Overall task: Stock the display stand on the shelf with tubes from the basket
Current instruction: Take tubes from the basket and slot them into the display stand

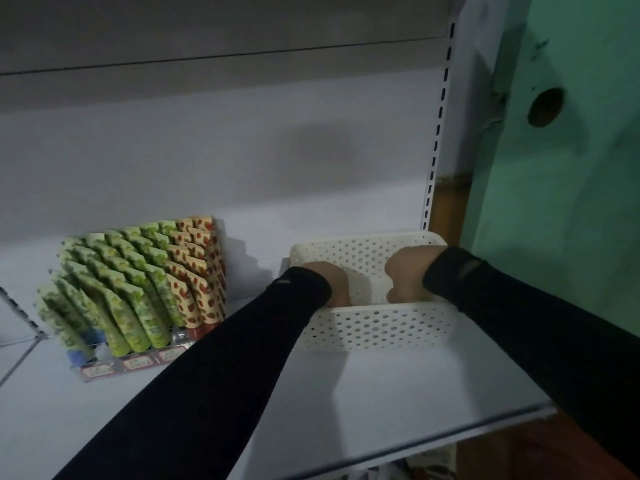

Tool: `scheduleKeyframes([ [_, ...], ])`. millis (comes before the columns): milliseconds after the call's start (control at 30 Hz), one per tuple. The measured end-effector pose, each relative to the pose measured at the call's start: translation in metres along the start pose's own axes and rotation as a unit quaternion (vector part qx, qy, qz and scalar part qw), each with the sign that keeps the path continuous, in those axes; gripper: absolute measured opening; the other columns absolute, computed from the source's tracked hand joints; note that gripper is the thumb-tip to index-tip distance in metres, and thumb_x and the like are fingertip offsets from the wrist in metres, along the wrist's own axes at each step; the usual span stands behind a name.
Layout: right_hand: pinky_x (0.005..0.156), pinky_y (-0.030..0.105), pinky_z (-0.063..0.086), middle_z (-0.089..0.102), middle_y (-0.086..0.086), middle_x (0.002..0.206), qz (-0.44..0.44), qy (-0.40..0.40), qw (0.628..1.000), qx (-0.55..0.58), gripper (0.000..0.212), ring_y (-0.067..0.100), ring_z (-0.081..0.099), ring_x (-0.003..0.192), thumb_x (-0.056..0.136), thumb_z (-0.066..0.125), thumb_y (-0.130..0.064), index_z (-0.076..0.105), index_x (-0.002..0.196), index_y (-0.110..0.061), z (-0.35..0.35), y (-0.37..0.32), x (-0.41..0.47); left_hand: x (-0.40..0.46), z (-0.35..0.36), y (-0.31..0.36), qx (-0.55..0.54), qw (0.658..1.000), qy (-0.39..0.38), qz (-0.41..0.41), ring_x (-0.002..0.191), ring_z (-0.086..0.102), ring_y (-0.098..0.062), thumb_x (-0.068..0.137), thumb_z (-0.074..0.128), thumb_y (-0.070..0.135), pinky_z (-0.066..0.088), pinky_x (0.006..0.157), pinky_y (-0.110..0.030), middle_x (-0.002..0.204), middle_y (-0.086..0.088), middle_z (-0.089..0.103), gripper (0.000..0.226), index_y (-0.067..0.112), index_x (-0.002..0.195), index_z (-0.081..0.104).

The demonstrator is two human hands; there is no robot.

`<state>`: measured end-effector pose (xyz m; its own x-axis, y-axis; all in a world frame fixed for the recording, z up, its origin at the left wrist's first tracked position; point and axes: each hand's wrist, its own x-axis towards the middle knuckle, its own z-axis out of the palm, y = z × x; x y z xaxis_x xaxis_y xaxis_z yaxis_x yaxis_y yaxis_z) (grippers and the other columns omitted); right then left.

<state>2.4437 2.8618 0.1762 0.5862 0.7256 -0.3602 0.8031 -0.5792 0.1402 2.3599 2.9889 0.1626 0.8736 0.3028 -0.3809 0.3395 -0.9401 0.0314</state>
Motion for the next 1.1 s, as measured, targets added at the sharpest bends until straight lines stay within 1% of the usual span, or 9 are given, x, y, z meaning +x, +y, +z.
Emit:
scheduleKeyframes([
  [67,0.099,0.03,0.04,0.054,0.011,0.136,0.005,-0.036,0.999,0.012,0.034,0.022,0.054,0.112,0.098,0.049,-0.018,0.058,0.125,0.001,0.003,-0.002,0.004,-0.001,0.002,0.002,-0.006,1.0,0.008,0.001,0.131,0.047,-0.025,0.097,0.06,0.032,0.031,0.091,-0.031,0.142,-0.008,0.052,0.048,0.008,0.137,0.053],
  [167,0.105,0.036,0.044,0.054,0.014,0.136,0.0,0.016,0.999,0.045,0.039,0.027,0.053,0.121,0.091,0.052,-0.007,0.055,0.129,0.0,0.008,0.002,0.012,0.002,0.007,-0.005,-0.052,0.998,0.039,0.013,0.14,0.038,-0.025,0.093,0.066,0.028,0.031,0.11,-0.035,0.154,-0.006,0.04,0.065,0.015,0.15,0.038],
  [333,0.107,0.037,0.041,0.047,0.007,0.144,-0.012,0.029,0.995,0.094,0.064,0.026,0.047,0.128,0.085,0.07,-0.031,0.043,0.141,-0.012,0.01,0.005,0.015,0.007,0.01,-0.01,-0.111,0.991,0.072,0.03,0.139,0.04,-0.026,0.086,0.072,0.029,0.034,0.109,-0.034,0.154,-0.005,0.039,0.077,0.018,0.151,0.031],
  [433,0.103,0.038,0.046,0.053,0.008,0.136,-0.005,0.023,0.996,0.09,0.055,0.025,0.052,0.12,0.085,0.069,-0.028,0.048,0.134,-0.014,0.015,0.005,0.019,0.005,0.01,-0.008,-0.101,0.993,0.059,0.026,0.14,0.038,-0.026,0.088,0.069,0.024,0.034,0.109,-0.035,0.154,-0.007,0.039,0.069,0.015,0.148,0.037],
  [567,0.091,0.037,0.055,0.046,0.005,0.144,0.005,0.046,0.986,0.159,0.073,0.023,0.057,0.112,0.082,0.069,-0.019,0.036,0.147,-0.017,0.01,0.008,0.009,0.001,0.007,-0.007,-0.124,0.989,0.085,0.014,0.116,0.056,-0.025,0.086,0.065,0.016,0.043,0.088,-0.029,0.126,-0.011,0.06,0.038,0.005,0.123,0.059],
  [633,0.079,0.033,0.059,0.048,0.005,0.139,0.007,0.078,0.969,0.235,0.076,0.02,0.064,0.098,0.082,0.068,-0.017,0.032,0.149,-0.02,0.004,0.011,0.0,0.002,0.005,-0.011,-0.247,0.963,0.107,0.012,0.09,0.065,-0.027,0.084,0.061,0.008,0.05,0.073,-0.031,0.098,-0.013,0.067,0.027,0.0,0.11,0.064],
  [733,0.075,0.029,0.06,0.058,0.002,0.119,-0.007,0.125,0.911,0.393,0.07,0.017,0.069,0.086,0.083,0.07,-0.016,0.037,0.144,-0.025,-0.006,0.016,-0.012,-0.002,0.001,-0.012,-0.483,0.868,0.115,0.019,0.079,0.064,-0.027,0.088,0.056,0.003,0.054,0.069,-0.033,0.077,-0.013,0.06,0.013,0.0,0.1,0.059],
  [867,0.081,0.031,0.06,0.065,0.013,0.114,-0.021,0.144,0.749,0.646,0.061,0.022,0.072,0.092,0.082,0.073,-0.007,0.044,0.135,-0.017,-0.018,0.018,-0.021,-0.008,-0.006,-0.009,-0.658,0.745,0.091,0.064,0.063,0.049,-0.024,0.092,0.052,0.0,0.043,0.053,-0.027,0.079,-0.012,0.052,0.006,0.006,0.093,0.049],
  [1100,0.078,0.029,0.06,0.07,0.014,0.11,-0.052,0.144,0.677,0.72,0.045,0.023,0.072,0.095,0.085,0.073,-0.015,0.053,0.124,-0.008,-0.017,0.003,-0.019,-0.015,-0.007,-0.004,-0.598,0.784,0.084,0.145,0.057,0.052,-0.011,0.085,0.071,0.006,0.039,0.051,-0.023,0.073,-0.002,0.061,0.034,0.003,0.117,0.059],
])
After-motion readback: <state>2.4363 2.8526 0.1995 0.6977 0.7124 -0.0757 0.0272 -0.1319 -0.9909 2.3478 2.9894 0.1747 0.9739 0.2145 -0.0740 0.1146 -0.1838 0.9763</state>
